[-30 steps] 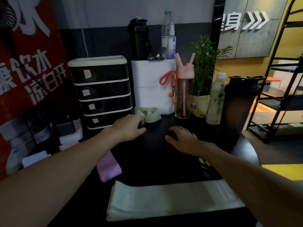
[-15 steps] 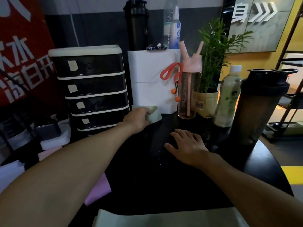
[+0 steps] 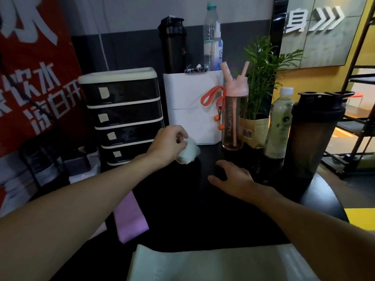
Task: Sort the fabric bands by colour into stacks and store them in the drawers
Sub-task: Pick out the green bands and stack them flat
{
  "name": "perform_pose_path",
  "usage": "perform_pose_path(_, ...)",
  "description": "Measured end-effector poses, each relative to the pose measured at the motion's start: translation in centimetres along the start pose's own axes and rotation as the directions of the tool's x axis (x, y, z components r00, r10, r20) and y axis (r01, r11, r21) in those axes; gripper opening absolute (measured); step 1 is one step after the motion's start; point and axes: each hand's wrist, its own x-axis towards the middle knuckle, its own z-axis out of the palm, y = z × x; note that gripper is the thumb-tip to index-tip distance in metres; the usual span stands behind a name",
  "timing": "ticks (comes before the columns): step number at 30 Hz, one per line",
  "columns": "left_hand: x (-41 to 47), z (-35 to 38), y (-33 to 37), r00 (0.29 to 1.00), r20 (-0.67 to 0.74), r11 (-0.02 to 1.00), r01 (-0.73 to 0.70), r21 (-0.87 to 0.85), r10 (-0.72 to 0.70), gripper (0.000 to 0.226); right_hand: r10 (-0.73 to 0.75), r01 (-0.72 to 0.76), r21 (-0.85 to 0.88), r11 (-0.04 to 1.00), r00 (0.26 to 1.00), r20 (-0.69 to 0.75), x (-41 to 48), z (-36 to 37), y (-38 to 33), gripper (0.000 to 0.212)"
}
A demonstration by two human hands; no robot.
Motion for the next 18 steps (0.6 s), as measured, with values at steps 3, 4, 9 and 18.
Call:
perform_pose_path(3,-1.3,-1.7,1.7,1.000,-0.009,0.998,-0.026,-0.061,0.025,0.013,-0.022,0.040,0.313,0.949,0.998,-0.060,-0.8,-1.2,-1.5,0.068)
perform_pose_path(4,-1.7,-2.2,2.3,1.000,-0.012,0.996,-0.029,-0.080,0.028,0.014,-0.049,0.084,0.390,0.917,0.994,-0.099,-1.2,-1.6,-2.4,0.066)
perform_pose_path(9,-3.4,-5.3,5.6,0.994,-0.003,0.979,-0.106,-0.173,0.107,0.018,-0.133,0.277,0.602,0.749,0.953,-0.273,-4.1,-4.6,-6.4,0.052)
perform_pose_path(18,-6.7,-10.3,10.3,0.987,-0.044,0.946,-0.163,-0.281,0.157,0.016,-0.195,0.362,0.689,0.628,0.930,-0.311,-9.5,-8.5,-10.4,0.009)
